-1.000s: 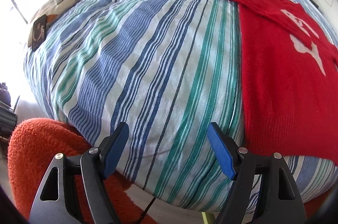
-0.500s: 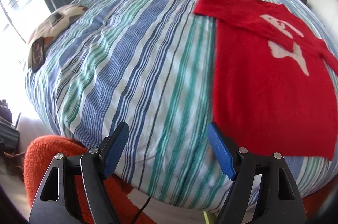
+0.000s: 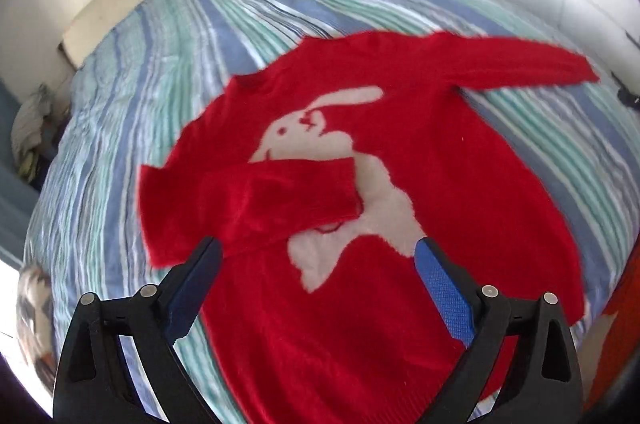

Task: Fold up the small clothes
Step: 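Grasp the other sleeve cuff with the left gripper, pull it straight, release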

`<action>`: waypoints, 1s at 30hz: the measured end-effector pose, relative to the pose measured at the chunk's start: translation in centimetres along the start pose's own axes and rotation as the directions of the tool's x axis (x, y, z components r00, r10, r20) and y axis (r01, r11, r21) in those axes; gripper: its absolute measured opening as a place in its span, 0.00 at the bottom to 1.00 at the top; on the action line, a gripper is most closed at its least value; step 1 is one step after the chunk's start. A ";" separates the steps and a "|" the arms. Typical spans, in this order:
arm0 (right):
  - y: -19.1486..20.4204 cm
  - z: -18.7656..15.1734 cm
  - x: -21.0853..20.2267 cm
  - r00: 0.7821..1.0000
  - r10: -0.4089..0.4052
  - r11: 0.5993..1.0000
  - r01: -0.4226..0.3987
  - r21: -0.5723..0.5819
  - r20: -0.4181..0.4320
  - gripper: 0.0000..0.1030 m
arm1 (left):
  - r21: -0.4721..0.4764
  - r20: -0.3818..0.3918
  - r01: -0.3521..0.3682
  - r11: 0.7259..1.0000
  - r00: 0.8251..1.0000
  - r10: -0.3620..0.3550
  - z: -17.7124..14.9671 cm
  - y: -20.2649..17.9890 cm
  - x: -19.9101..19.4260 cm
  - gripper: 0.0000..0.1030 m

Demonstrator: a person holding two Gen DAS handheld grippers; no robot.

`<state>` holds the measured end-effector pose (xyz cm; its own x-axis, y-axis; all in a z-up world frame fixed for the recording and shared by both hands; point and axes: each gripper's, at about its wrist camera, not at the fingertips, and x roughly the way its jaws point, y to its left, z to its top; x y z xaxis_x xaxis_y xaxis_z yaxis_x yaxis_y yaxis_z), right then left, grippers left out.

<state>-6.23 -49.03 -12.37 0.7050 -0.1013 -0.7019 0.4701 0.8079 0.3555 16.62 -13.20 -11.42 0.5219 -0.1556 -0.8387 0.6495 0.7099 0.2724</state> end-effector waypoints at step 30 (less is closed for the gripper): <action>6.9 -6.1 0.5 1.000 -0.018 0.977 0.013 -0.212 -0.020 0.33 | -0.817 -0.413 -0.438 0.375 0.898 0.148 -24.3 35.3 6.0 0.05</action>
<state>-5.92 -39.98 -14.08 0.6859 -0.1045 -0.7202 0.3564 0.9111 0.2072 29.23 27.64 -18.36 0.3366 0.2494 -0.9080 -0.4365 0.8958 0.0843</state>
